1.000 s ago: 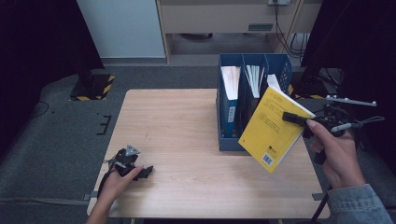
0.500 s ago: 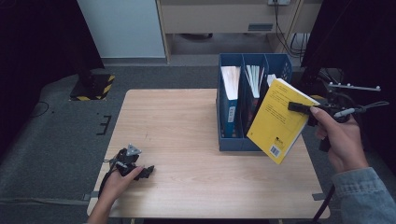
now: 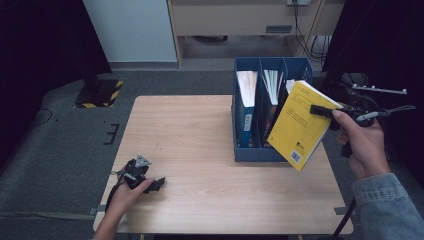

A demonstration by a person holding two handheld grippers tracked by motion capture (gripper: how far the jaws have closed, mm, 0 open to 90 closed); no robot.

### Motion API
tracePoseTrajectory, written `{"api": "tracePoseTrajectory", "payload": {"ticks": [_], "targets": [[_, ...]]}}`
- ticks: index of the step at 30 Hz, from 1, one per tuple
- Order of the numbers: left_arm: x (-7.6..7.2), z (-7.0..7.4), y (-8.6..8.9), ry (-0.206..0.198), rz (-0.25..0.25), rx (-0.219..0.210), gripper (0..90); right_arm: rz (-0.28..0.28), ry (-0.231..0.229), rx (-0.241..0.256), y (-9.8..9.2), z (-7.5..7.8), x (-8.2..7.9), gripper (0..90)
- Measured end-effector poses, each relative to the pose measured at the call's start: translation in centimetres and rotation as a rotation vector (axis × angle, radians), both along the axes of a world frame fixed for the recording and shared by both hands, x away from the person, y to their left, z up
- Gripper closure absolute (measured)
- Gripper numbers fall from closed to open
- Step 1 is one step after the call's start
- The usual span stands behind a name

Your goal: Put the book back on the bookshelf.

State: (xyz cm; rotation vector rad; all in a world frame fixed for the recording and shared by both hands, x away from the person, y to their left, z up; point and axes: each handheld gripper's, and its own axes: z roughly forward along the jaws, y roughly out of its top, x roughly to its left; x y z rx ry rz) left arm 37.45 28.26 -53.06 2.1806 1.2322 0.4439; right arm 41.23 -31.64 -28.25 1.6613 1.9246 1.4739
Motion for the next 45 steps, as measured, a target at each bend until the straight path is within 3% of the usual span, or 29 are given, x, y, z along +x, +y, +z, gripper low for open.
{"api": "tracePoseTrajectory", "payload": {"ticks": [22,45], "targets": [[0.0,0.0,-0.1,-0.004,-0.006,-0.004,0.0,-0.032,-0.008,-0.047,0.4,1.5,1.2,74.0],[-0.1,-0.1,-0.2,-0.009,-0.006,-0.009,0.0,-0.048,-0.015,-0.08,1.7,2.0,2.4,74.1]]}}
